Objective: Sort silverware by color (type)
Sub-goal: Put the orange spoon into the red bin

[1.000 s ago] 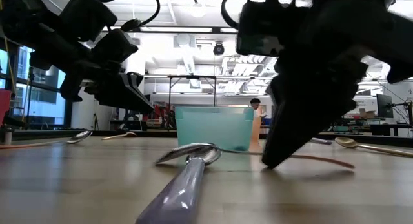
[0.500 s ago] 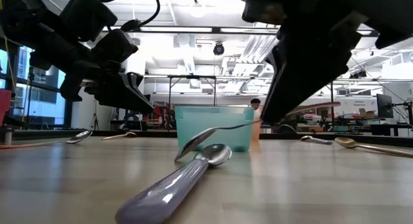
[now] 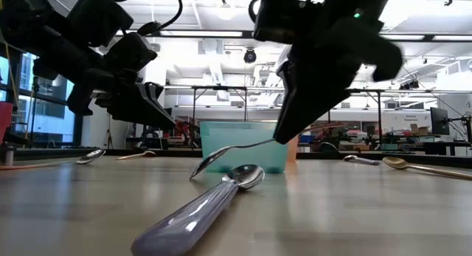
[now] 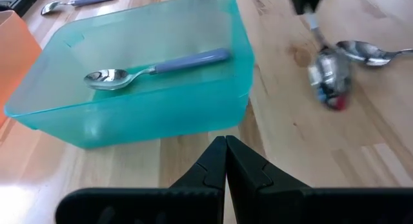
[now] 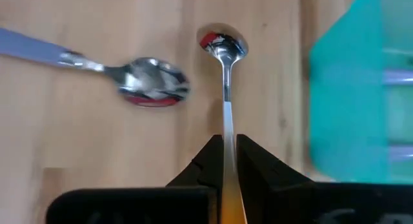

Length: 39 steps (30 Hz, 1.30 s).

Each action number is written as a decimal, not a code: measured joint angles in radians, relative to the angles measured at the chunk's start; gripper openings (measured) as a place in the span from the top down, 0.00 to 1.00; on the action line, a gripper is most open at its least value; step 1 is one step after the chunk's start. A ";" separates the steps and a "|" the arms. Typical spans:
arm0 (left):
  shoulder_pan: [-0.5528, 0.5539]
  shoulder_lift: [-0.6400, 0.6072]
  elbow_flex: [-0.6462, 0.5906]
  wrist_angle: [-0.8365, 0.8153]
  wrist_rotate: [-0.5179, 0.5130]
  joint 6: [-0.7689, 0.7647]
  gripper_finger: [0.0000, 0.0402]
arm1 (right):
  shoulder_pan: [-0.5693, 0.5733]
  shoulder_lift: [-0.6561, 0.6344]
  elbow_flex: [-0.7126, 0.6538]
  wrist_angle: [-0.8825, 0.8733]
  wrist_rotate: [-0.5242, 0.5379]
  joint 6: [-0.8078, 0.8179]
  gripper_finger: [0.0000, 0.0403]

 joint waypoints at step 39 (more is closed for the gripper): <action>-0.199 0.348 0.402 -0.255 -0.161 -0.117 0.64 | 0.014 -0.030 -0.008 0.148 0.103 -0.179 0.96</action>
